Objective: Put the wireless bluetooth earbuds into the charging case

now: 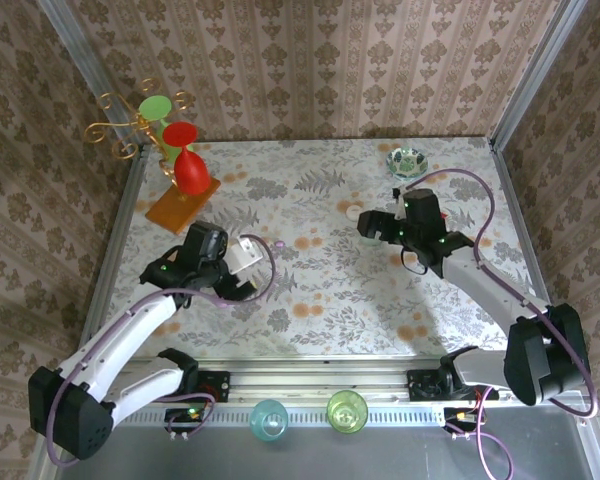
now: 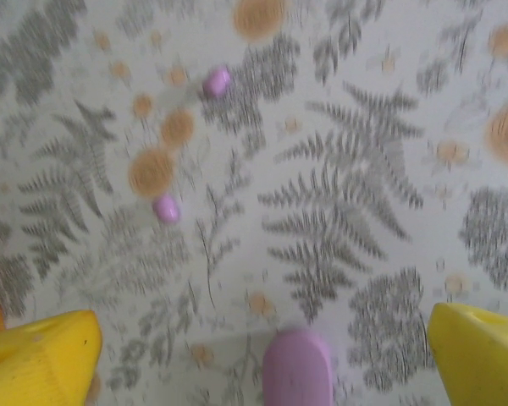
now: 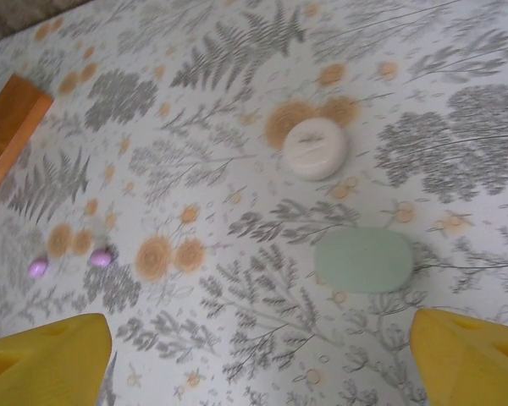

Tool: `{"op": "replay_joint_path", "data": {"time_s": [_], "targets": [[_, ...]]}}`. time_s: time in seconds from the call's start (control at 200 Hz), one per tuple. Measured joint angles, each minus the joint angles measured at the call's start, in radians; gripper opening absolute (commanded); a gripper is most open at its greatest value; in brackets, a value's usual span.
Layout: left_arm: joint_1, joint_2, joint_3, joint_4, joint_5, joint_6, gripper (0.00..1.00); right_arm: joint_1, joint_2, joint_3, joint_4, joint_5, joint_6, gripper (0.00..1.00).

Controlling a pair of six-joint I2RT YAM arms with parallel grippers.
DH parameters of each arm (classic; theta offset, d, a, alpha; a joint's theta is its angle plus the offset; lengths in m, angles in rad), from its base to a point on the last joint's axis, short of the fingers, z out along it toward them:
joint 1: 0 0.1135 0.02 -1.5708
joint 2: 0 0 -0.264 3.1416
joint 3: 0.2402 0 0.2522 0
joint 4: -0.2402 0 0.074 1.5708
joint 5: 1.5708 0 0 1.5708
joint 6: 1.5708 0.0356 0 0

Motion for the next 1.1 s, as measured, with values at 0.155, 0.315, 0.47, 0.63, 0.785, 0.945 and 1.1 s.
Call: {"op": "replay_joint_path", "data": {"time_s": [0.155,0.315,0.47,0.63,0.785,0.945,1.1], "targets": [[0.039,0.001,-0.034,-0.107,-0.009,0.043,0.97,0.078,-0.001,-0.002,0.008,0.0,-0.035,0.93],[0.086,0.048,-0.09,-0.153,-0.026,0.063,0.93,0.108,0.009,-0.002,0.03,-0.001,-0.048,0.93],[0.096,0.118,-0.118,-0.158,-0.038,0.061,0.88,0.116,0.029,-0.002,0.033,0.0,-0.049,0.93],[0.108,0.203,-0.12,-0.106,-0.055,0.05,0.83,0.121,0.03,-0.002,0.037,-0.001,-0.049,0.92],[0.12,0.281,-0.121,-0.068,-0.059,0.042,0.77,0.122,0.03,-0.018,0.073,-0.011,-0.048,0.91],[0.128,0.326,-0.128,-0.026,-0.066,0.032,0.64,0.126,0.03,-0.043,0.09,-0.024,-0.048,0.91],[0.128,0.365,-0.133,-0.011,-0.061,0.022,0.52,0.126,0.029,-0.045,0.089,-0.03,-0.049,0.9]]}}
